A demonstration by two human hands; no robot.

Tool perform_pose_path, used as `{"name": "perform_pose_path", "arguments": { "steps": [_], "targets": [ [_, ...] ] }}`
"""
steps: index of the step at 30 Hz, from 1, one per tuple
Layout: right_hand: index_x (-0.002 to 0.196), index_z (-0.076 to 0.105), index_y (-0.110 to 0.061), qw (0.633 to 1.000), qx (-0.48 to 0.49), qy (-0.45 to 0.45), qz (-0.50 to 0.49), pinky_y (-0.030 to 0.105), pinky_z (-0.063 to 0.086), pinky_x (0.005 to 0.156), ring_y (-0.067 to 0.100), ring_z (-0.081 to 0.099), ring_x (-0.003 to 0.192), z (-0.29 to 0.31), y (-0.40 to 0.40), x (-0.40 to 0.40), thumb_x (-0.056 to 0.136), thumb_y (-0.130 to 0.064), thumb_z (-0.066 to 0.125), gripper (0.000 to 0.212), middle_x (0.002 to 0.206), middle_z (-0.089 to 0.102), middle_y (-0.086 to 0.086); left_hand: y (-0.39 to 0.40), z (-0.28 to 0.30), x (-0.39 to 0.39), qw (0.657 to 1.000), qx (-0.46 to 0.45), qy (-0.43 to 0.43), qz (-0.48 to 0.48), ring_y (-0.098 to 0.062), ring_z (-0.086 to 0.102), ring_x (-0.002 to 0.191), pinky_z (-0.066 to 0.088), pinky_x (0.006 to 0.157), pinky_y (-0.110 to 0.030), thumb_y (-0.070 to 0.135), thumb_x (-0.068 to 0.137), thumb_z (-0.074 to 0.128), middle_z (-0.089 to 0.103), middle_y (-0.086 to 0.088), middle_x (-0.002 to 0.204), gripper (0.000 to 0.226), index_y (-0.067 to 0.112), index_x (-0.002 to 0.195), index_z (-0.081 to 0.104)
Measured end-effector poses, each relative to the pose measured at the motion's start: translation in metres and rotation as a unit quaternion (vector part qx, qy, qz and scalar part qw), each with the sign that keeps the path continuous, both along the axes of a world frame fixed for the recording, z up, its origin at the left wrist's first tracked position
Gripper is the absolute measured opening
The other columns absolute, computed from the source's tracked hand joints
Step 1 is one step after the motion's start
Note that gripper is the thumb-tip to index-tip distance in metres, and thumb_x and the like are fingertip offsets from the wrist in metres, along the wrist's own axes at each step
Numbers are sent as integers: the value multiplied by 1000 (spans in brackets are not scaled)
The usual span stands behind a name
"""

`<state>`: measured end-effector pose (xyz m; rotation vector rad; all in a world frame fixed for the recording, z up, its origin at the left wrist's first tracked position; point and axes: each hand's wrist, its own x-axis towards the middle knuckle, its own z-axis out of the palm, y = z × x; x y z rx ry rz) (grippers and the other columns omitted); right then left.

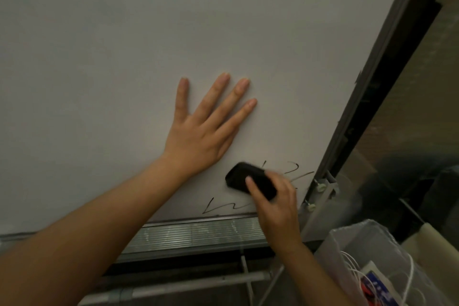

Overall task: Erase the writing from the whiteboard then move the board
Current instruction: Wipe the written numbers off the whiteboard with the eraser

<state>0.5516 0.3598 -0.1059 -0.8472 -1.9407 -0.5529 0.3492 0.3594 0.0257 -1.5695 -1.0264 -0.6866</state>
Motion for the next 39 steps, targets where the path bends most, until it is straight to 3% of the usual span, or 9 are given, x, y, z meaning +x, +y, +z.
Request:
{"name": "perform_pose_path", "arguments": {
  "steps": [5,9,11,14,19,24,27,32,39],
  "targets": [
    [134,46,-16,995,19,94,7,34,31,107,37,46,113,55,11,2,87,-3,66,53,126,40,18,0,0,0,1000,1,-1,1,-31,31,142,8,111,-64,28,100,49,35,-8,153,47,19,146,45],
    [136,44,-17,993,17,113,5,30,30,108,37,45,112,47,7,-7,88,-7,64,52,127,39,18,-1,0,1,1000,3,-3,0,-30,33,141,10,111,-65,28,99,50,37,-8,152,47,20,146,45],
    [135,44,-18,996,9,92,4,35,36,103,36,43,112,29,2,-12,86,-6,64,54,128,38,18,-1,1,0,1000,3,-3,-1,-30,33,141,10,111,-65,28,99,50,37,-8,152,47,20,146,45],
    [132,46,-17,1000,5,26,-1,43,43,97,35,43,111,-1,-2,-14,72,3,80,72,126,40,19,0,1,-2,1000,4,-4,-2,-31,33,141,11,110,-65,26,99,51,37,-8,152,47,19,145,46],
    [132,45,-18,999,-23,-40,-4,45,40,97,35,44,113,-21,-2,-5,56,6,88,91,125,41,19,2,1,-1,1000,4,-3,-3,-30,34,141,11,110,-65,26,98,53,38,-8,152,48,19,145,47],
    [136,42,-19,1000,-11,20,-7,44,37,104,38,43,116,9,9,10,71,9,78,80,128,39,19,3,2,-2,1000,7,-3,-5,-31,33,141,11,111,-64,26,98,53,37,-8,152,47,19,144,47],
    [139,39,-18,998,-1,60,-15,36,27,112,39,43,119,30,16,21,80,6,69,71,131,38,20,3,2,-2,1000,6,-2,-6,-31,33,141,10,111,-64,27,99,51,37,-8,152,47,19,145,46],
    [138,40,-16,996,15,87,-27,42,34,109,38,42,122,42,21,28,77,11,73,73,133,37,20,3,2,-1,1000,5,0,-5,-31,32,141,9,111,-64,27,100,49,36,-8,153,47,19,146,45],
    [136,40,-16,996,-45,65,-44,50,39,99,39,42,119,-13,11,34,64,13,81,88,131,37,20,3,3,-3,1000,5,-3,-6,-31,33,141,9,111,-64,26,100,50,37,-8,152,45,19,144,47]
  ]
}}
